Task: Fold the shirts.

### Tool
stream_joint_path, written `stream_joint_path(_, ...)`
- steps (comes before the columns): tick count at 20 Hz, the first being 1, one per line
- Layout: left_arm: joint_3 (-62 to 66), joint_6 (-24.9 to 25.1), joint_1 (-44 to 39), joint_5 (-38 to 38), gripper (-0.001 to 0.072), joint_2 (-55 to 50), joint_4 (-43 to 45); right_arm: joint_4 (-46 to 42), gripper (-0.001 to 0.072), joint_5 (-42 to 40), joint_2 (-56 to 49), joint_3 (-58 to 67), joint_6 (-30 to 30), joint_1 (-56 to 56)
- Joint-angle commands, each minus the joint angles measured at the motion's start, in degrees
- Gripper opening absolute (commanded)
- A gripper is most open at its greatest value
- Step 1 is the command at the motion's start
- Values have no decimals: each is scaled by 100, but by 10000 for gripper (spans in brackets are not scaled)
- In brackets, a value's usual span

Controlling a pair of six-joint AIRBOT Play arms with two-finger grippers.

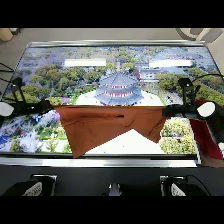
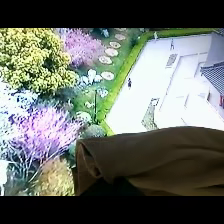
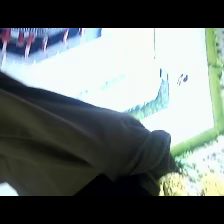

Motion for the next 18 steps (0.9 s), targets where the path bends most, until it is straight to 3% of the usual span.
stream_joint_path(1, 667, 0, -2, 413, 27, -1250, -592, 1436, 22, -1928, -774, 4, 24, 0)
stream_joint_path(2, 942, 0, -11, 354, 28, -1523, -767, 1655, 42, -2033, -885, 4, 24, 0)
stream_joint_path(3, 1139, 0, -15, 221, 94, -1729, -931, 1694, 202, -1978, -977, 4, 17, 0)
stream_joint_path(4, 1316, 0, -11, -48, 376, -1886, -1056, 1690, 466, -1812, -1019, 4, -76, -2)
stream_joint_path(5, 1491, 44, 39, -444, 683, -1963, -1010, 1639, 599, -1539, -984, 39, -280, -9)
stream_joint_path(6, 1657, 208, 153, -973, 709, -1965, -822, 1491, 651, -1001, -894, 142, -527, -101)
stream_joint_path(9, 1703, 568, 557, -2647, 689, -1703, -120, 603, 625, 870, -702, 313, -697, -859)
stream_joint_path(10, 1462, 625, 627, -2933, 569, -1502, 57, 282, 599, 1554, -708, 310, -833, -1191)
stream_joint_path(12, 505, 625, 671, -3045, 552, -942, -48, -114, 544, 2317, -719, 214, -1045, -1576)
stream_joint_path(13, -42, 627, 621, -3018, 594, -710, -190, -107, 544, 2507, -717, 133, -1189, -1622)
stream_joint_path(14, -645, 636, 544, -2911, 720, -498, -358, -81, 544, 2610, -717, 39, -1294, -1615)
stream_joint_path(18, -2149, 960, 267, -2420, 720, -273, -1217, -70, 545, 2634, -719, -223, -1423, -1561)
